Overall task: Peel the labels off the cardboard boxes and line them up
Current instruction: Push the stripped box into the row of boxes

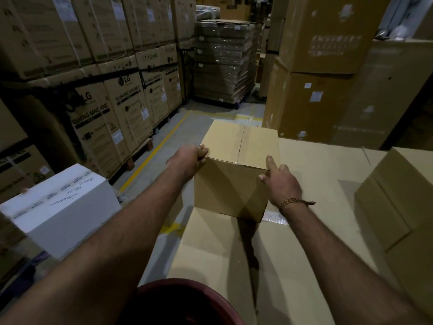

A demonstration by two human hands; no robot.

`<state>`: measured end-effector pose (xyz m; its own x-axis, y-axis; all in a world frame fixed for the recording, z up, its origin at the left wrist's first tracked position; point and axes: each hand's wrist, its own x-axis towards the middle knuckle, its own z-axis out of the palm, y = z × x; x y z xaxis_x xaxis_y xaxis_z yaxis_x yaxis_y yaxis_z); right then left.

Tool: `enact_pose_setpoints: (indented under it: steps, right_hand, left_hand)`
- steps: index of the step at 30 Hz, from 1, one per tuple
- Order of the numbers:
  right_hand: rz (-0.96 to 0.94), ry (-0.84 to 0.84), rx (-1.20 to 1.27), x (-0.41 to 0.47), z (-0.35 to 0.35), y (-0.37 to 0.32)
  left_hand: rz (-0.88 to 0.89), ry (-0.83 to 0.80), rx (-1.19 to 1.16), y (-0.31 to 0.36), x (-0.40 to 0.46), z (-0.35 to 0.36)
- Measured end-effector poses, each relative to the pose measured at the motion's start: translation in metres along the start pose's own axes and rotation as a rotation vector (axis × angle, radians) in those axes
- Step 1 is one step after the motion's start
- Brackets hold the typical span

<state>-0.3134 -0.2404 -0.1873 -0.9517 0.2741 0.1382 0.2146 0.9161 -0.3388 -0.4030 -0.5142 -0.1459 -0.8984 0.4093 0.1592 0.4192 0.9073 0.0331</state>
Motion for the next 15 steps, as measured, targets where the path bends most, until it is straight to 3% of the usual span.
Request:
enact_pose_setpoints:
  steps: [4,7,15]
  right_hand:
    - [-0.007,-0.068,-0.016,-0.004,-0.01,-0.002]
    - [-0.016,-0.107,-0.02,-0.014,-0.026,-0.001]
    - [-0.019,0.025,-0.009,-0.077,-0.077,0.026]
  left_hand:
    - [-0.114,-0.073,0.043,0.014,-0.011,-0.015]
    - [-0.05,-0.013,0.192,0.029,-0.021,-0.027]
    - [0.037,0.153,-0.013,0.099,-0.038,-0.058]
